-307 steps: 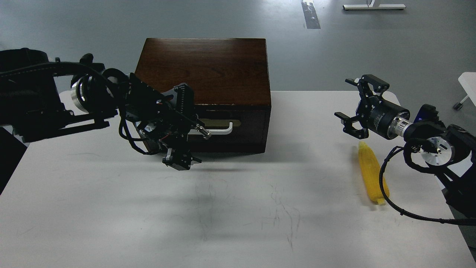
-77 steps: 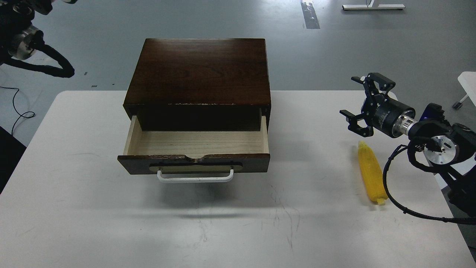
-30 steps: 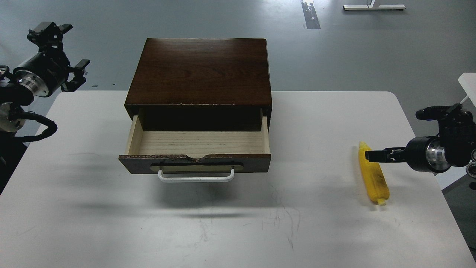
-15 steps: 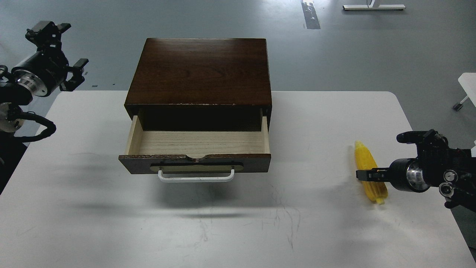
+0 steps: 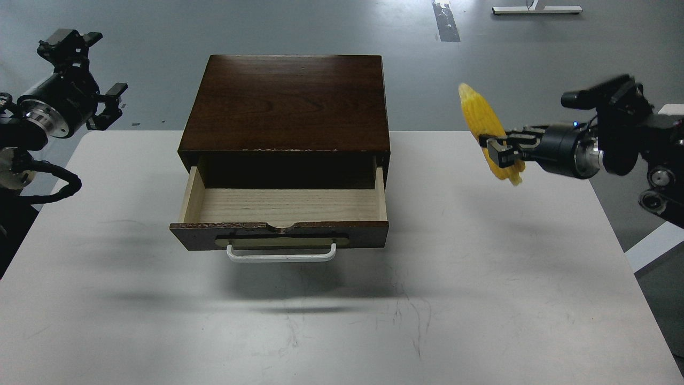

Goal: Put corn in drawer with both arms
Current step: 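Lift the corn cob and carry it over the open drawer, then lower the corn cob into the drawer and open the right gripper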

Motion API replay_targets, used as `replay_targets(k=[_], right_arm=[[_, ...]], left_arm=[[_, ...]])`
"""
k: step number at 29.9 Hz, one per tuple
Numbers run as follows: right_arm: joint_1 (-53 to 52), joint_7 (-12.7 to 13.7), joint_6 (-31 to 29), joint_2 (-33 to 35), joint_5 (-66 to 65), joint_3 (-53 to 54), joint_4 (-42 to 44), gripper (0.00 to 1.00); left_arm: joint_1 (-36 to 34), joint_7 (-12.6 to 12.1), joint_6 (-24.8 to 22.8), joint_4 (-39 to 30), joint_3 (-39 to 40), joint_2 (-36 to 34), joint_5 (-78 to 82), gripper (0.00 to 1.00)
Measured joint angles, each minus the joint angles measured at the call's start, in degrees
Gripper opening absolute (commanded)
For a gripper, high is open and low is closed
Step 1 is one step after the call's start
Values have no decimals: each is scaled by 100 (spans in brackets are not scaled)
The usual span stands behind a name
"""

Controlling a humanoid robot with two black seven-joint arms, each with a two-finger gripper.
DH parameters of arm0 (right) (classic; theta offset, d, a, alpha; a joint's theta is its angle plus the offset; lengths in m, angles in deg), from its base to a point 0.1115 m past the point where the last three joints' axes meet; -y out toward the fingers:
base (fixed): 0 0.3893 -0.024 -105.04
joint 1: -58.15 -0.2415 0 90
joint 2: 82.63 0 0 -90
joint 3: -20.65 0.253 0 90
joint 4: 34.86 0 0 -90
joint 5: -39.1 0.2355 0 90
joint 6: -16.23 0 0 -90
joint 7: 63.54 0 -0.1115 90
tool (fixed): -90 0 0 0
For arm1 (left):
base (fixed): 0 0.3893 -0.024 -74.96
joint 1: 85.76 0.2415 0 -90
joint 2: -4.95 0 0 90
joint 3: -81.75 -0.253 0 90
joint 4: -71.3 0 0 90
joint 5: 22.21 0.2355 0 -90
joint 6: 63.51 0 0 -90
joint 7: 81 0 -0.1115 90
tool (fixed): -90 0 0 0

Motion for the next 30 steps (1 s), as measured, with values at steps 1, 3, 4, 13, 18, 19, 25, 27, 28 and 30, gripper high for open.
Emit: replay_targets(k=[1, 3, 4, 13, 18, 19, 25, 27, 28, 30], right_arm=[[-208, -166, 2, -36, -333, 7, -36, 0], [-519, -447, 28, -276, -867, 6, -75, 0], [-635, -556, 52, -411, -1055, 6, -88, 0], [-980, -1217, 326, -1712, -2208, -83, -49, 0], [-1046, -1326, 419, -2347, -2249, -436, 1, 0], [-1077, -1331, 433, -2424, -2250, -521, 24, 0], [-1279, -1425, 464, -2821, -2251, -1069, 229, 0], [-1285, -1446, 464, -2862, -2251, -1111, 283, 0], [-1285, -1453, 464, -2876, -2251, -1121, 311, 0], [-1277, -1460, 465, -2893, -2251, -1137, 352, 0]], left_arm=[[-14, 0, -4, 0, 0, 0, 10, 98], [-34, 0, -8, -1, 0, 8, 46, 98], [-39, 0, -12, -4, 1, 13, 57, 98], [-39, 0, -8, -1, 5, -38, 70, 98], [-33, 0, -13, -18, 5, -138, 70, 98], [-33, 0, -11, -20, 5, -144, 70, 98], [-32, 0, -12, -37, 5, -169, 70, 98], [-32, 0, -14, -39, 6, -208, 70, 98], [-32, 0, -14, -42, 5, -235, 69, 98], [-32, 0, -24, -47, 7, -280, 69, 98]])
